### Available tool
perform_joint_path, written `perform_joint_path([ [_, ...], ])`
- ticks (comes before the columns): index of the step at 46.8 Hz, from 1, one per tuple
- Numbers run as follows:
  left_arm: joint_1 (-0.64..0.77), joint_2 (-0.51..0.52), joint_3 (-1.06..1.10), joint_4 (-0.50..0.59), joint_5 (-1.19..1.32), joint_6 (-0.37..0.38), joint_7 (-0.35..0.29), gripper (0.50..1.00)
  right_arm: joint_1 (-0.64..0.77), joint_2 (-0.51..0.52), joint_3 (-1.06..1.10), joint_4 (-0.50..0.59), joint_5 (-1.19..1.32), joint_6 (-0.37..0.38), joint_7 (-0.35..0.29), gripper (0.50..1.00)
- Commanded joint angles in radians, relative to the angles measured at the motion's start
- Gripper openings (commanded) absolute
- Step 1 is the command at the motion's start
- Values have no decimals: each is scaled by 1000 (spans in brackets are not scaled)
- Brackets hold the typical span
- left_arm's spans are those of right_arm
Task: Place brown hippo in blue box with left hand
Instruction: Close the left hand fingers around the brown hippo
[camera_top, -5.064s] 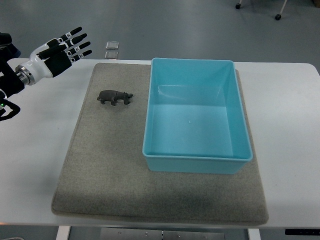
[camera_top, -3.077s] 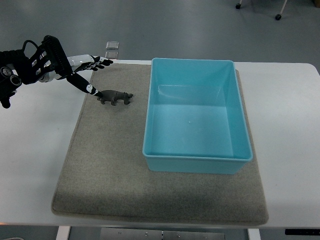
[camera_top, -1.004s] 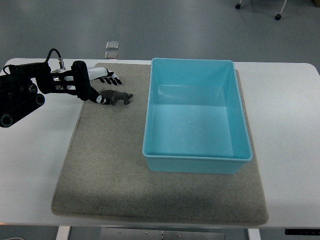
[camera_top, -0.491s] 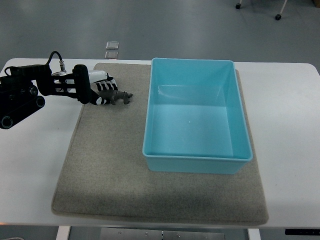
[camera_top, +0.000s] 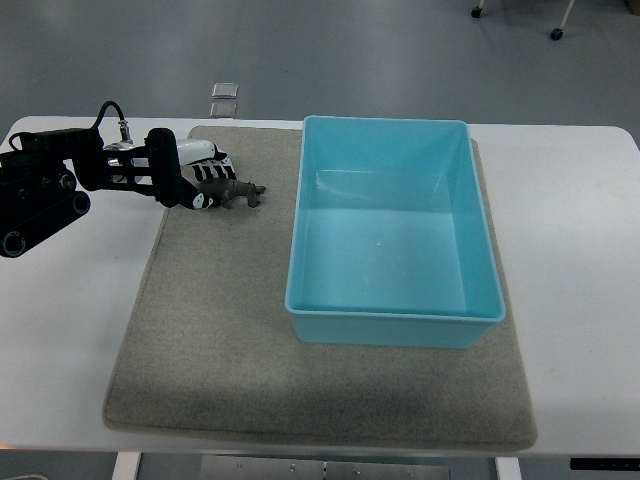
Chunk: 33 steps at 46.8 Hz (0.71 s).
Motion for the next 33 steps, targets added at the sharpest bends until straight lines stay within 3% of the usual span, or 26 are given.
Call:
perform_joint_path([
  [1,2,0,-2,0,0,0,0,500,0,0,0,0,0,0,0,936],
  [33,4,0,-2,0,-12,-2,0,500,0,0,0,0,0,0,0,936],
])
